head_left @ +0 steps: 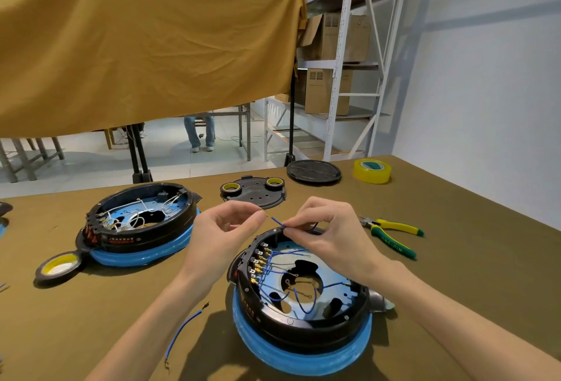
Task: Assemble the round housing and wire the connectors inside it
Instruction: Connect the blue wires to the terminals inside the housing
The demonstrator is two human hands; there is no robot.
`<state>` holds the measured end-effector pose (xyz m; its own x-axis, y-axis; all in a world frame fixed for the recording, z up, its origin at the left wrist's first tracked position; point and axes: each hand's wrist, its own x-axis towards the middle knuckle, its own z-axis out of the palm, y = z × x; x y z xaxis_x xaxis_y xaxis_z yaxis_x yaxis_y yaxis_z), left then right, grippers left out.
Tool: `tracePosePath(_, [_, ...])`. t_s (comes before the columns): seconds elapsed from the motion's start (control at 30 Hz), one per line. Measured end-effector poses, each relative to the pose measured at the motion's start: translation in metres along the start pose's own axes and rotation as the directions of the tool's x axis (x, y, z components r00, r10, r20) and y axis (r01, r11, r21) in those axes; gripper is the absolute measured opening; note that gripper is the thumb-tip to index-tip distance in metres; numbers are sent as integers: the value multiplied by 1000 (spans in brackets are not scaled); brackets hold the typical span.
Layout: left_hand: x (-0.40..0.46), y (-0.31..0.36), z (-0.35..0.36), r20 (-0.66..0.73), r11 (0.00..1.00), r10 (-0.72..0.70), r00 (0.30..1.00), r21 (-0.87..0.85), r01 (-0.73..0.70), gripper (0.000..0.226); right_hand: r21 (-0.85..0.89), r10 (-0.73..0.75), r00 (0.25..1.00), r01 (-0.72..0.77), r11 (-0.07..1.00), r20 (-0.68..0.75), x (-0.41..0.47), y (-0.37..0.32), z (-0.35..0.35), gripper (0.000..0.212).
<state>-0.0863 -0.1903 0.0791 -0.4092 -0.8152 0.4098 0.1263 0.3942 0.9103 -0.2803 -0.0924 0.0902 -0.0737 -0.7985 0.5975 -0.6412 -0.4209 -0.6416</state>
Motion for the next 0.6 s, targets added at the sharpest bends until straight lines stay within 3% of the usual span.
tracePosePath(0.13, [0, -8, 3, 44, 996, -94, 995, 6, 94, 6, -138, 95, 991, -81, 987, 99, 0, 0, 5, 23])
tracePosePath(0.23, [-3, -12, 7, 117, 995, -86, 989, 51, 80, 8, -112, 127, 977, -108, 988, 170, 4, -5, 16, 16])
tracePosePath(0.33, [-1, -11, -1, 231, 994, -107, 967, 58, 96, 11, 42, 172, 957, -187, 982, 235, 9, -7, 18, 14])
tracePosePath(0.47, [2, -17, -10, 305, 992, -109, 946, 101, 82, 11, 261, 351, 823, -495, 829, 446, 12, -3, 12, 23])
tracePosePath(0.6, [-3, -43, -10, 235, 984, -148, 961, 129, 120, 7, 97, 444, 782, -532, 841, 438, 7, 2, 21, 17])
